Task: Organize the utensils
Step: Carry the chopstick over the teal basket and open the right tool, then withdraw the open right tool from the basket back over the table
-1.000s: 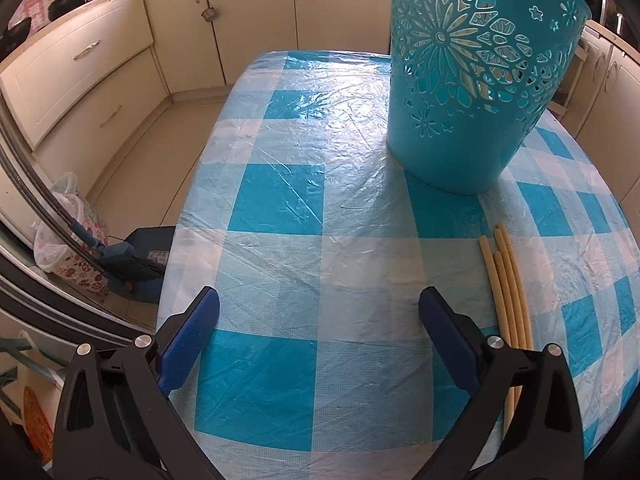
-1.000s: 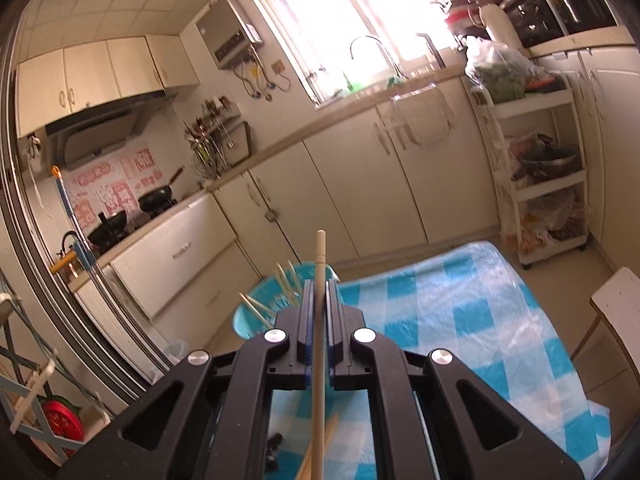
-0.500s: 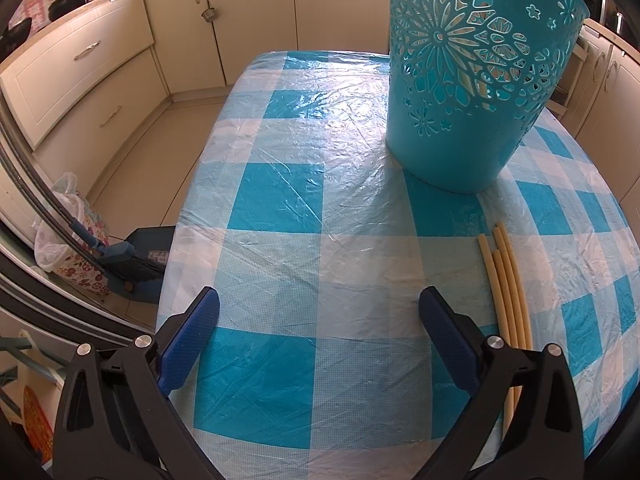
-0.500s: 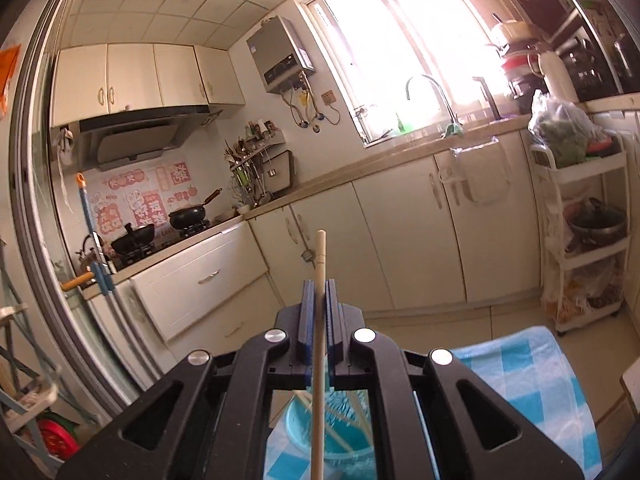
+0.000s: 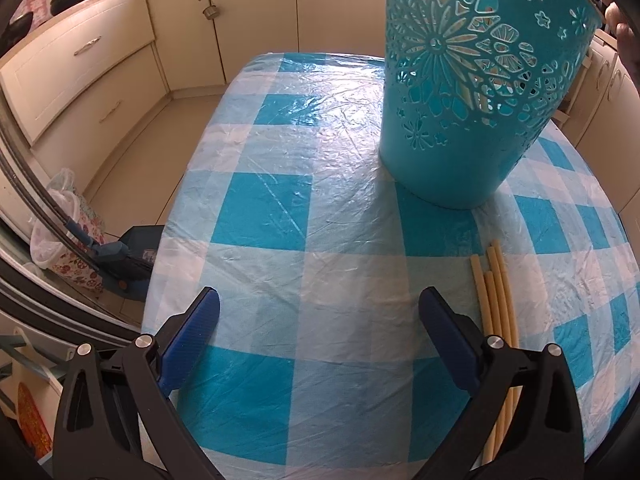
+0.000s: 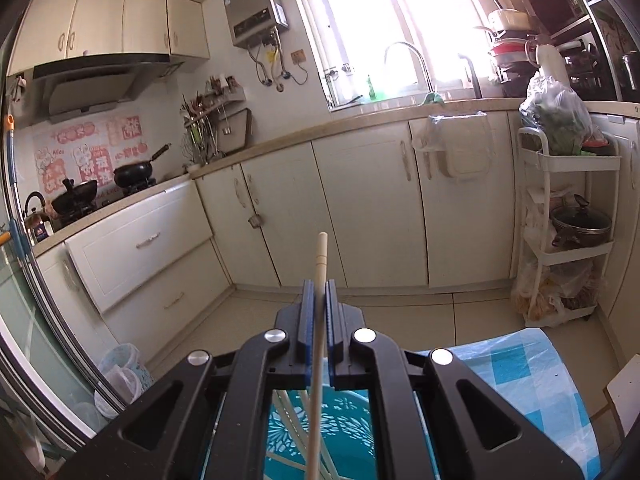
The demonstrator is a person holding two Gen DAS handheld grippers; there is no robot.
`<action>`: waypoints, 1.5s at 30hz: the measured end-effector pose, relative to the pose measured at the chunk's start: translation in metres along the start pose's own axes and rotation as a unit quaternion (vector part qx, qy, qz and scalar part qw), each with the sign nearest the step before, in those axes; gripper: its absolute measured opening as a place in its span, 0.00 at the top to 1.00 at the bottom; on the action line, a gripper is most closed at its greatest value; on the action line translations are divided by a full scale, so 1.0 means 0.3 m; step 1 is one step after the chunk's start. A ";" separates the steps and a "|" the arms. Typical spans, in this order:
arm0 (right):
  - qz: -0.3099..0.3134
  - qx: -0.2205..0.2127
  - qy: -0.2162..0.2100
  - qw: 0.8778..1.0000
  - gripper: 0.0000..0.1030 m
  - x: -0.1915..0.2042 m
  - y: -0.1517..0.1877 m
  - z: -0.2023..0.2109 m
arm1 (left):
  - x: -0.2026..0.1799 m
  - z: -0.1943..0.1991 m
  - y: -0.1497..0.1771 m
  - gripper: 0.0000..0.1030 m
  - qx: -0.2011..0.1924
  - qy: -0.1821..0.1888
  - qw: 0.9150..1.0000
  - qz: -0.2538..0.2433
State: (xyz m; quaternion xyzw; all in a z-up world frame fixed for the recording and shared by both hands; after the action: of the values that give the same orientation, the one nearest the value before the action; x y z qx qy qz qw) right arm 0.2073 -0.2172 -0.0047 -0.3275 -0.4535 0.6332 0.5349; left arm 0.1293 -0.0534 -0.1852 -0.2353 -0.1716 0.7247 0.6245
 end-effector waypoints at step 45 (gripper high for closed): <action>-0.071 0.201 0.102 0.972 0.43 0.014 0.671 0.530 | -0.013 0.008 0.014 0.07 -0.005 -0.008 1.000 -0.001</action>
State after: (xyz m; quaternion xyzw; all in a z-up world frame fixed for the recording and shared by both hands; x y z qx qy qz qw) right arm -0.0132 -0.2521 -0.1311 -0.2434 -0.2818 0.6348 0.6770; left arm 0.1248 -0.0578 -0.1849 -0.2324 -0.1808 0.7249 0.6228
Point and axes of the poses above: each gripper's, at about its wrist camera, not at the fingertips, and z roughly against the way its jaws point, x to its left, y to its underside, the point moved 5 cm from there along -z, roughly the way its jaws point, and after that the axes turned 13 degrees about z, right-handed, at the moved point
